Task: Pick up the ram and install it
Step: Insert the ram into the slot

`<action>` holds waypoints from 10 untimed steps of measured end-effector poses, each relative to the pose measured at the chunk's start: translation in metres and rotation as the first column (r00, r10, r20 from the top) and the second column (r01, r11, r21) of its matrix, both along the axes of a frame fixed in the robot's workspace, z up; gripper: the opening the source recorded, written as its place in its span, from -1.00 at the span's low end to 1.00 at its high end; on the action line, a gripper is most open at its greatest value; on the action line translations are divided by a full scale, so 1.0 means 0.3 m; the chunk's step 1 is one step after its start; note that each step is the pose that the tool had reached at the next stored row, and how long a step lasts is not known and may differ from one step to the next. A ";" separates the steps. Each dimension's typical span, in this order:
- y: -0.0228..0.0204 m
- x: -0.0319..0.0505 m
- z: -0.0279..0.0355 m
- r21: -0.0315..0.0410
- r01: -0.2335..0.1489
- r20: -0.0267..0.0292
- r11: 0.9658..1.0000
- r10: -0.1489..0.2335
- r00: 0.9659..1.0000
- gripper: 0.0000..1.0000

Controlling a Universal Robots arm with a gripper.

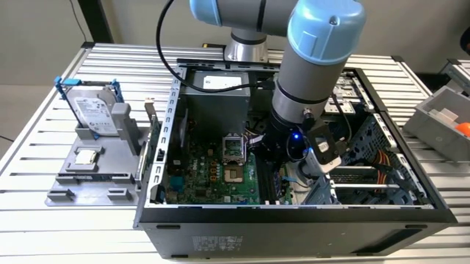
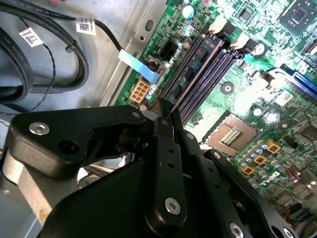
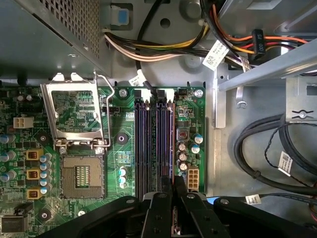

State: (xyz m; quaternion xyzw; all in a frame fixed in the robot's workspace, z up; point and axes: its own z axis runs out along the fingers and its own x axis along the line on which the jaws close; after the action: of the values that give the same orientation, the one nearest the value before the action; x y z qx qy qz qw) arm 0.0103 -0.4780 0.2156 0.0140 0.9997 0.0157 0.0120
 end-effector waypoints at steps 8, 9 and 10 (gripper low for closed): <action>0.000 0.001 0.012 0.001 0.000 -0.001 1.000 0.000 1.000 -1.00; 0.000 0.001 0.015 0.000 0.000 -0.001 1.000 0.000 1.000 -1.00; 0.000 0.001 0.016 0.001 0.000 -0.001 1.000 0.000 1.000 -1.00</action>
State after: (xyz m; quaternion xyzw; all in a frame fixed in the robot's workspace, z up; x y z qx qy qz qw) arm 0.0106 -0.4780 0.2203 0.0141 0.9997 0.0161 0.0115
